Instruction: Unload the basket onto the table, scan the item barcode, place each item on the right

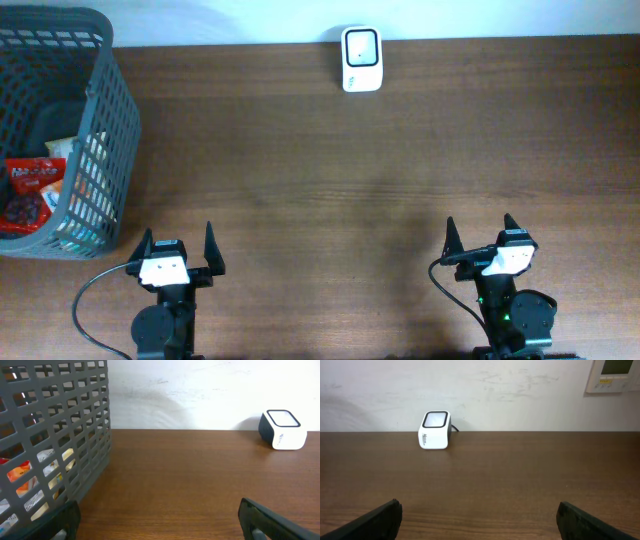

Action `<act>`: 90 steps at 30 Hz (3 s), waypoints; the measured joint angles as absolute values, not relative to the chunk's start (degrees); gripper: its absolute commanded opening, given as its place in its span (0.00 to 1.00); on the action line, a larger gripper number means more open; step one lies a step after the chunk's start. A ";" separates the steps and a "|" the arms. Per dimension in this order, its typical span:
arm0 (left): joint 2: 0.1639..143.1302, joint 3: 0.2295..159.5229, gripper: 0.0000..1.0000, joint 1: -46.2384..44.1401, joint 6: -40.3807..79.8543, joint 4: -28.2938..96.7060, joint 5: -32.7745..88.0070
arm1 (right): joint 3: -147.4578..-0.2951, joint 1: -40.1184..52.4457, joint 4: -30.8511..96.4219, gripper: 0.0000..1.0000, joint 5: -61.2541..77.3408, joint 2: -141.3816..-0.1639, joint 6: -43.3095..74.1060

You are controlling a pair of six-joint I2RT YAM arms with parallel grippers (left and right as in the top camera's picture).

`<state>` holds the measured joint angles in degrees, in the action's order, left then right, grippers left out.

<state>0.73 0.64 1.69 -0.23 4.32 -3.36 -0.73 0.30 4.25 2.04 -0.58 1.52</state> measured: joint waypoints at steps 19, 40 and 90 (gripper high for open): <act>0.73 0.64 0.99 1.69 -0.23 4.32 -3.38 | -0.73 0.30 4.25 0.98 2.07 -0.58 1.48; 0.73 0.64 0.99 1.69 -0.23 4.32 -3.38 | -0.73 0.30 4.25 0.98 2.04 -0.58 1.50; 4.64 20.84 0.99 1.76 -7.40 -6.94 31.90 | -0.73 0.30 4.25 0.98 2.07 -0.58 1.52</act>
